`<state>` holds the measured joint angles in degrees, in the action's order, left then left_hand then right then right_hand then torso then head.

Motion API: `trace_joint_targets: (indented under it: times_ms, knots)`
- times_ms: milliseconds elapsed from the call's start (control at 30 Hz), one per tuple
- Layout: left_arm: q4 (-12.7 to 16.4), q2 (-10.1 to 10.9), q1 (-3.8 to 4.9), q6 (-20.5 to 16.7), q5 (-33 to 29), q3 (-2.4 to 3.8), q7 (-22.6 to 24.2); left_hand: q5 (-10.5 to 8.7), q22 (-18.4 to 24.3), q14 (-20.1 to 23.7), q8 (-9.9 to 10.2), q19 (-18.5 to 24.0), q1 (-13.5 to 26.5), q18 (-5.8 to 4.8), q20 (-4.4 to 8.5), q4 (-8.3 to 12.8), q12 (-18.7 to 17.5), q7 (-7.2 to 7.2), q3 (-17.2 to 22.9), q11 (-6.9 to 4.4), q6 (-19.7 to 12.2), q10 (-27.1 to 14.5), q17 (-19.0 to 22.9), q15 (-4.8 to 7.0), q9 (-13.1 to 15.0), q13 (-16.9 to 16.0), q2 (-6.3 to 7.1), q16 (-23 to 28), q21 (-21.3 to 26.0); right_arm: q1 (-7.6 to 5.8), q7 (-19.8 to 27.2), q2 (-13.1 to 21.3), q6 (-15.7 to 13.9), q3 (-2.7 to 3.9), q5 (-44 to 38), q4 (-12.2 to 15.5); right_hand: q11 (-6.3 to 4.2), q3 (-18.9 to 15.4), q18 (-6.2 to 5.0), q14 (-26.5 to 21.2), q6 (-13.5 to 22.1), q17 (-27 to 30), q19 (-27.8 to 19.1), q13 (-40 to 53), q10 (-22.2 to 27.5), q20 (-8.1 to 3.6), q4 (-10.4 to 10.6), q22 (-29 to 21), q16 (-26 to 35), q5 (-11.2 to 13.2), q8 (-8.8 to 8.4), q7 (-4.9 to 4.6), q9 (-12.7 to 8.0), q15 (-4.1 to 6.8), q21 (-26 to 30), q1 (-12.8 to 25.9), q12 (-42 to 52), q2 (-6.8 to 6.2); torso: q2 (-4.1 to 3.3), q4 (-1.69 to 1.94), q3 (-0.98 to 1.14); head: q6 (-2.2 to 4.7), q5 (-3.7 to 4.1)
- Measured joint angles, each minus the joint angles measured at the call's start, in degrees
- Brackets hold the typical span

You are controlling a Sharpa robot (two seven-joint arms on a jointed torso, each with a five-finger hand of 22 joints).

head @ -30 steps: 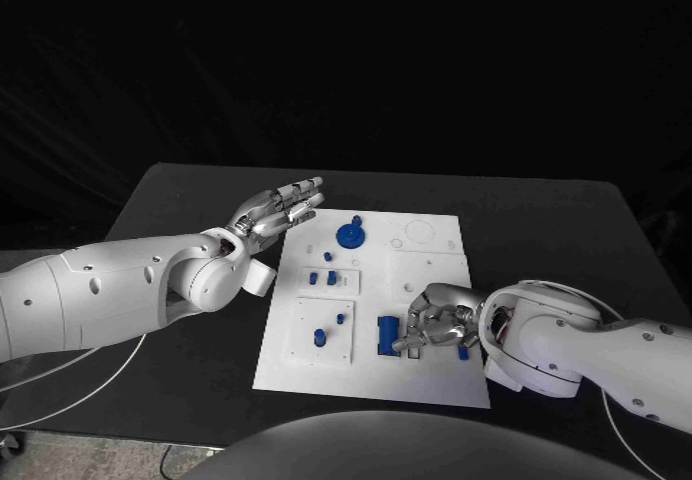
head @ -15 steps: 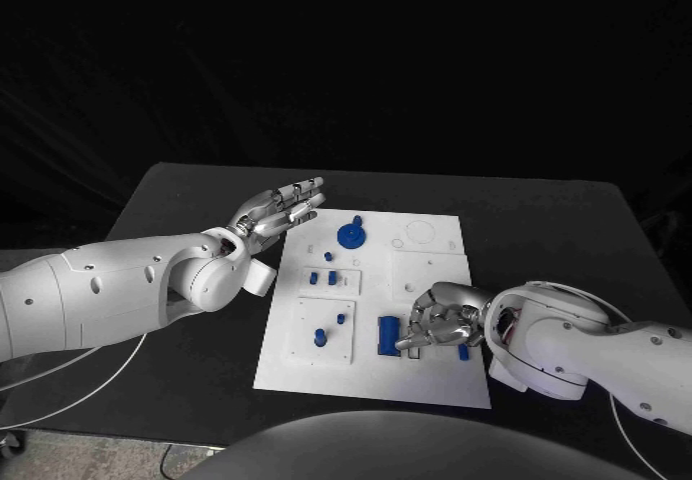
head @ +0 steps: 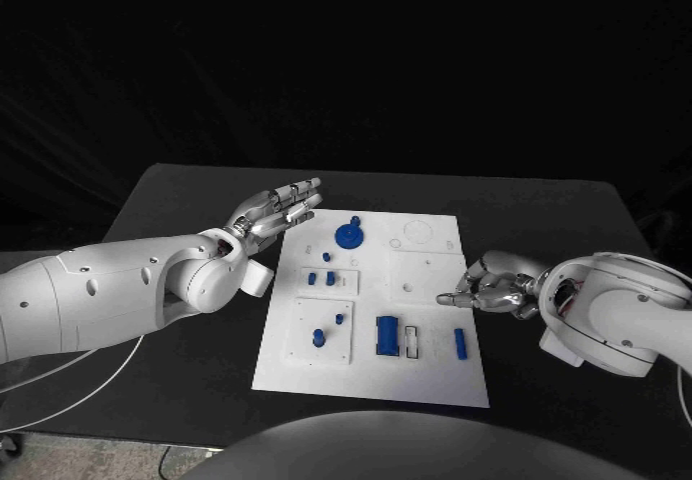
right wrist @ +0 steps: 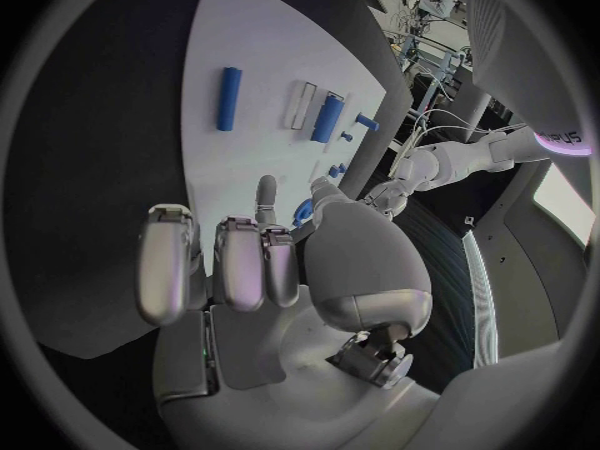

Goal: Assemble the parts on the task board

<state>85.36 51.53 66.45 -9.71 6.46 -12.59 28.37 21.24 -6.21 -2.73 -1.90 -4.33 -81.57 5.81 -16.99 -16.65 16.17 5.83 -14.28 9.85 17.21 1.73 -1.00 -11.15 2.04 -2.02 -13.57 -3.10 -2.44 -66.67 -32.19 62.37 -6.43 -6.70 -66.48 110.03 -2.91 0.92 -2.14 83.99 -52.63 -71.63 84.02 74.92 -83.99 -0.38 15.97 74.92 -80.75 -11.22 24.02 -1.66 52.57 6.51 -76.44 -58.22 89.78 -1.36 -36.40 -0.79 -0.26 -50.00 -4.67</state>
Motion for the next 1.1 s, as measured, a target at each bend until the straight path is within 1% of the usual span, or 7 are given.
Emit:
trace_joint_targets:
  times_ms: [67,233,367,733,767,933,1100]
  knots:
    - [0.0,-0.01,0.0,0.0,0.0,0.0,0.0,0.0,0.0,0.0,0.0,0.0,0.0,0.01,0.0,0.0,0.0,0.0,0.0,0.0,0.0,0.0,0.0,0.0,0.0,0.0,0.0,0.0,0.0,-0.06,-0.64,0.53,0.79,-0.08,-0.76,-0.27,0.0,0.41,0.0,-0.07,-0.42,0.0,0.0,0.0,0.0,0.0,-0.4,0.0,0.0,-1.58,-0.76,0.05,-0.86,-0.07,0.0,-0.31,0.0,0.26,-0.02,-0.01,0.04,0.0,0.0]
    - [-0.06,-0.04,0.0,-0.01,0.0,0.0,0.0,0.0,0.01,0.0,0.0,0.0,0.0,0.0,0.0,0.0,0.0,0.0,0.0,0.0,0.0,0.0,0.0,0.0,-0.01,0.0,0.0,0.0,0.0,0.42,-1.95,1.2,2.46,-0.22,-3.41,-0.87,0.0,1.34,0.0,-0.07,-1.38,0.0,0.0,-0.01,0.0,0.0,-1.33,0.0,0.0,-6.48,-1.77,0.19,-2.26,-0.07,-0.23,-2.58,0.0,-0.01,-0.04,-0.05,0.09,0.0,0.09]
    - [-0.2,-0.14,0.0,-0.01,0.0,0.0,0.02,0.0,0.01,0.0,0.0,0.0,0.0,0.01,0.0,0.0,0.0,0.0,0.0,0.0,0.0,0.0,0.01,0.0,0.05,0.0,0.0,0.0,0.0,1.11,-2.63,1.17,3.31,-0.31,-5.33,-1.1,0.0,1.66,0.0,-0.07,-1.77,-0.01,0.0,-0.01,0.0,0.0,-1.65,-0.01,0.0,-7.79,-2.23,0.17,-2.76,-0.07,-0.23,-3.02,0.0,-0.18,-0.07,-0.08,0.12,0.0,0.17]
    - [-0.34,-0.21,-0.04,0.01,0.0,0.0,0.03,0.0,0.01,0.0,0.0,0.0,0.0,0.01,0.0,0.0,0.0,0.0,0.0,0.0,0.0,0.0,0.01,0.0,0.04,0.01,0.0,0.0,0.0,2.71,-3.38,0.29,4.45,-0.38,-8.43,-1.04,0.0,2.14,0.0,-0.07,-2.75,-0.22,0.0,-0.01,0.0,0.0,-2.12,-0.01,-0.2,-8.21,-2.64,0.13,-3.39,-0.07,-0.62,-3.76,0.0,-0.14,-0.09,-0.05,0.12,0.0,0.46]
    - [-0.34,-0.21,-0.05,0.01,0.0,0.0,0.03,0.0,0.01,0.0,0.0,0.0,0.0,0.01,0.0,0.0,0.0,0.11,0.0,0.0,0.11,0.0,0.01,0.0,0.04,0.01,0.0,0.0,0.0,2.78,-3.41,0.26,4.5,-0.38,-8.59,-1.01,0.0,2.14,0.0,-0.07,-2.94,-0.22,0.0,-0.01,0.0,0.0,-2.12,-0.01,-0.19,-8.21,-2.64,0.33,-3.47,-0.07,-0.62,-3.94,0.0,-0.32,-0.09,-0.04,0.1,0.0,0.48]
    - [-0.39,-0.2,-0.06,0.02,0.0,0.0,0.03,0.0,0.02,0.0,0.0,0.0,0.0,0.01,0.0,0.0,0.0,0.2,0.0,0.0,0.2,0.0,0.01,0.0,0.03,0.01,0.0,0.0,0.0,3.15,-3.58,0.22,4.72,-0.38,-9.4,-0.52,0.0,2.33,0.0,-0.07,-4.02,-0.26,0.0,-0.01,0.0,0.0,-2.43,-0.02,-0.19,-6.58,-2.97,0.51,-3.88,-0.07,-0.62,-3.93,0.0,-0.31,-0.09,-0.04,0.1,0.0,0.52]
    - [-0.52,-0.27,-0.13,0.05,0.0,0.0,0.01,0.0,0.02,0.0,0.0,-0.13,0.0,0.01,0.13,0.0,0.26,0.2,0.0,0.0,0.2,0.0,0.01,0.0,0.03,0.02,0.0,0.0,0.0,3.68,-3.73,0.02,5.0,-0.39,-10.41,-0.16,-0.01,2.29,0.0,-0.07,-4.28,0.3,0.0,-0.01,0.0,-0.01,-2.77,-0.02,-0.19,-6.1,-2.97,0.63,-3.88,-0.07,-0.11,-4.18,0.0,-0.56,-0.06,-0.05,0.1,0.0,0.65]
